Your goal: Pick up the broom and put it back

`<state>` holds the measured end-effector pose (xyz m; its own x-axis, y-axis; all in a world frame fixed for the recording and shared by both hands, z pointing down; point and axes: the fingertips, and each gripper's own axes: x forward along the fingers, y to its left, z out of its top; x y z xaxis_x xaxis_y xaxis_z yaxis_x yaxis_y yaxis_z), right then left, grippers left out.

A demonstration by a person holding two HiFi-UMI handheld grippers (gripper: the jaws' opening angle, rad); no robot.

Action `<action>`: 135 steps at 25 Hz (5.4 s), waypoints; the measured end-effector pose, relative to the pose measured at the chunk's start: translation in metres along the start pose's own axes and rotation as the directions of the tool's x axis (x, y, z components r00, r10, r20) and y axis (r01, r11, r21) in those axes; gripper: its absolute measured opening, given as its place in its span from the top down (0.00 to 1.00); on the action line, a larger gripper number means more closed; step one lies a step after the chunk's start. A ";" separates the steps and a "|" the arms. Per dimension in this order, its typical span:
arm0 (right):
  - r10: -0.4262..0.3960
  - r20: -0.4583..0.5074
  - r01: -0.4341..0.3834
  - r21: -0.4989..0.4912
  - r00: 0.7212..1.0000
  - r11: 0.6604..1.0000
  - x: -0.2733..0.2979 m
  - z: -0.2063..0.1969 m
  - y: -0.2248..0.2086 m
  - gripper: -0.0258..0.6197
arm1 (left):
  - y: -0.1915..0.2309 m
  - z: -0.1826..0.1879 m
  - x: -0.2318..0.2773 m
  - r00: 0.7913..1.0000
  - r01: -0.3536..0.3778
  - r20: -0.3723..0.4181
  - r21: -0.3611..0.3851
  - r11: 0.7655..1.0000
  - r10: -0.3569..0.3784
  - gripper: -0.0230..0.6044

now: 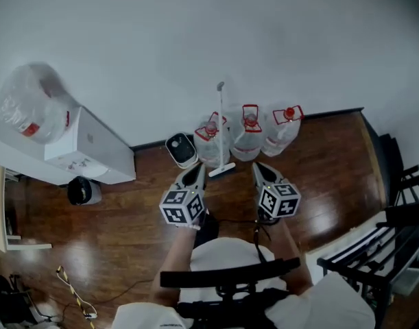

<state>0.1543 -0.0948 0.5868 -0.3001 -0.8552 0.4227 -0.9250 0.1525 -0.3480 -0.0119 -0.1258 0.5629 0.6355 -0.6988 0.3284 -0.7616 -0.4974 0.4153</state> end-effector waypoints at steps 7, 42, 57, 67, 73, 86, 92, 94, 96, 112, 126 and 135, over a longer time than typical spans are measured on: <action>-0.045 -0.048 0.041 -0.090 0.998 0.995 0.118 0.044 0.011 0.67 | 0.055 0.043 0.058 0.996 0.067 -0.052 0.003 0.998 -0.067 0.98; -0.086 -0.189 0.038 -0.246 0.978 0.969 0.369 0.051 -0.070 0.76 | 0.101 0.002 0.093 0.987 -0.123 -0.118 -0.157 0.980 0.105 0.98; 0.043 -0.227 -0.111 -0.297 0.973 0.948 0.240 0.068 -0.040 0.76 | 0.092 0.059 0.108 0.996 -0.082 0.002 -0.142 0.986 0.084 0.98; 0.145 0.046 -0.122 -0.332 0.988 0.935 0.151 0.216 0.013 0.76 | 0.079 0.106 0.124 0.995 -0.070 0.070 -0.075 0.995 0.076 0.98; 0.105 0.084 -0.072 -0.329 0.991 0.942 0.138 0.222 0.008 0.76 | 0.068 0.123 0.133 0.994 -0.055 0.090 -0.050 0.997 0.059 0.98; 0.069 0.100 -0.037 -0.293 0.993 0.955 0.123 0.220 -0.008 0.76 | 0.055 0.118 0.132 0.996 -0.029 0.078 -0.035 0.999 0.032 0.98; 0.075 0.100 -0.044 -0.288 0.992 0.957 0.119 0.219 -0.006 0.76 | 0.053 0.117 0.127 0.996 -0.030 0.081 -0.036 0.999 0.033 0.98; 0.078 0.100 -0.046 -0.286 0.992 0.957 0.119 0.219 -0.005 0.76 | 0.054 0.117 0.126 0.996 -0.032 0.083 -0.038 0.999 0.035 0.98; 0.080 0.098 -0.049 -0.287 0.992 0.957 0.118 0.218 -0.003 0.76 | 0.054 0.117 0.123 0.996 -0.034 0.086 -0.040 0.999 0.037 0.98; 0.076 0.002 -0.073 -0.289 0.997 0.955 0.153 0.176 -0.009 0.76 | 0.068 0.091 0.099 0.995 -0.071 0.062 -0.083 0.994 0.077 0.98; 0.030 -0.352 -0.144 -0.304 0.936 0.942 0.257 0.027 -0.044 0.76 | 0.109 0.053 0.054 0.982 -0.181 0.018 -0.147 0.972 0.185 0.98; 0.056 -0.377 -0.180 -0.303 0.925 0.936 0.320 0.022 -0.036 0.76 | 0.129 0.047 0.031 0.970 -0.233 0.028 -0.177 0.956 0.242 0.98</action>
<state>0.0970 -0.3849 0.7165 -0.4168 -0.5954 0.6868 -0.8824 0.4465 -0.1484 -0.0966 -0.2362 0.5871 0.4286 -0.8126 0.3950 -0.8540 -0.2216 0.4708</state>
